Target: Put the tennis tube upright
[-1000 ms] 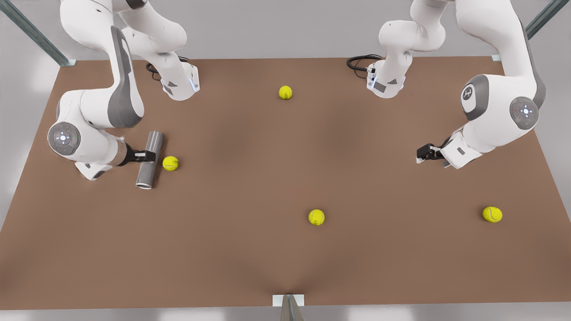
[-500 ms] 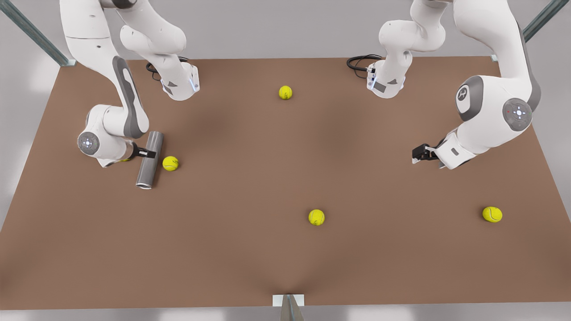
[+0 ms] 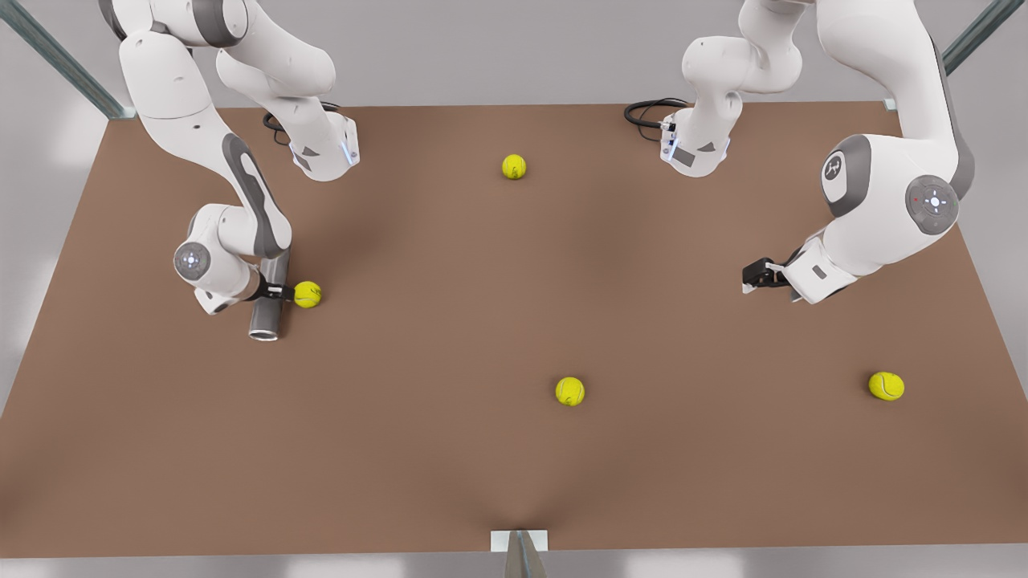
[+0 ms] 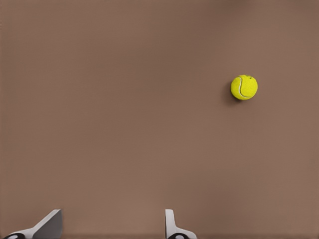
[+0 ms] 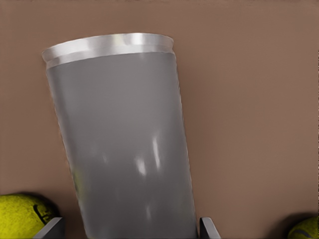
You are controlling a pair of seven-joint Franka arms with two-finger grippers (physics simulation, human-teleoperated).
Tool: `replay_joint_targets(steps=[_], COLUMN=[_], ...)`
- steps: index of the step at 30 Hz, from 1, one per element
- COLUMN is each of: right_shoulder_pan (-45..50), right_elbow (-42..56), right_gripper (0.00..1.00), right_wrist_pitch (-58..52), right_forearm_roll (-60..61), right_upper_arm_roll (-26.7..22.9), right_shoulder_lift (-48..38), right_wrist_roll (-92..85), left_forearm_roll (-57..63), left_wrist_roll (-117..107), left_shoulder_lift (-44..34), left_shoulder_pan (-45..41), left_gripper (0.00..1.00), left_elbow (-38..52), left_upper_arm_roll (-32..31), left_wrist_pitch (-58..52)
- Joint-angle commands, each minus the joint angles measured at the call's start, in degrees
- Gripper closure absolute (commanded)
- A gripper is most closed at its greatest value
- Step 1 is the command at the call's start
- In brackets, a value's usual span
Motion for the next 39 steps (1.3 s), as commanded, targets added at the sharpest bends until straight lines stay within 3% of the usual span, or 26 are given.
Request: replay_joint_targets(steps=[1,6,7,8,9,12,15,17,19,22,26,29,32,36,39], right_shoulder_pan=[-1.0,-1.7,-1.5,-1.5,-1.6,-1.6,-1.8,-1.0,2.1,8.4,12.4,17.2,24.3,31.8,33.6], right_elbow=[0.0,-4.1,-4.2,-4.2,-4.2,-4.1,-3.4,1.4,15.4,38.4,46.9,50.4,50.8,53.5,57.0], right_gripper=[0.00,0.00,0.07,0.35,0.48,0.57,0.57,0.57,0.57,0.56,0.56,0.56,0.54,0.54,0.54], right_wrist_pitch=[2.0,2.5,2.5,3.0,3.7,3.5,-0.7,-9.6,-23.7,-39.2,-39.2,-38.2,-27.4,-21.2,-16.2], right_forearm_roll=[0.1,-0.1,-0.1,-0.1,-0.1,-0.1,-0.1,-0.1,-0.4,-7.9,-12.0,-13.5,-14.3,-13.8,-13.9], right_upper_arm_roll=[-0.1,-0.1,-0.1,-0.1,-0.1,-0.1,-0.1,0.3,0.8,1.4,6.2,6.3,6.3,6.6,11.3], right_shoulder_lift=[0.0,-1.1,-1.0,-0.9,-0.7,-1.1,-6.3,-9.0,-6.9,5.1,10.2,14.1,16.7,19.8,23.1], right_wrist_roll=[-15.5,-18.4,-18.4,-18.4,-18.3,-18.4,-21.1,-20.6,-20.9,-22.1,-33.9,-42.7,-52.4,-54.4,-56.0], left_forearm_roll=[0.0,0.0,0.0,0.0,0.0,0.0,0.0,0.0,0.0,0.0,0.0,0.0,0.0,0.0,0.0], left_wrist_roll=[-0.2,-0.2,-0.2,-0.2,-0.2,-0.2,-0.2,-0.2,-0.2,-0.2,-0.2,-0.2,-0.2,-0.2,-0.2], left_shoulder_lift=[-0.1,-0.1,-0.1,-0.1,-0.1,-0.2,-0.2,-0.2,-0.2,-0.3,-0.2,-0.1,-0.2,-0.2,-0.3], left_shoulder_pan=[0.0,0.0,0.0,0.0,0.0,0.0,0.0,0.0,0.0,0.0,0.0,0.0,0.0,0.0,0.0], left_gripper=[0.00,0.00,0.00,0.00,0.00,0.00,0.00,0.00,0.00,0.00,0.00,0.00,0.00,0.00,0.00], left_elbow=[0.1,0.0,0.1,0.1,0.1,0.1,0.1,0.1,0.1,0.1,0.0,0.0,0.1,0.0,0.1], left_upper_arm_roll=[0.0,-0.1,-0.1,-0.1,-0.1,-0.1,-0.1,-0.1,-0.1,-0.1,-0.1,-0.1,-0.1,-0.1,-0.1], left_wrist_pitch=[-0.1,-0.2,-0.3,-0.3,-0.3,-0.6,-0.6,-0.6,-0.6,-0.6,-0.7,-0.6,-0.6,-0.7,-0.7])
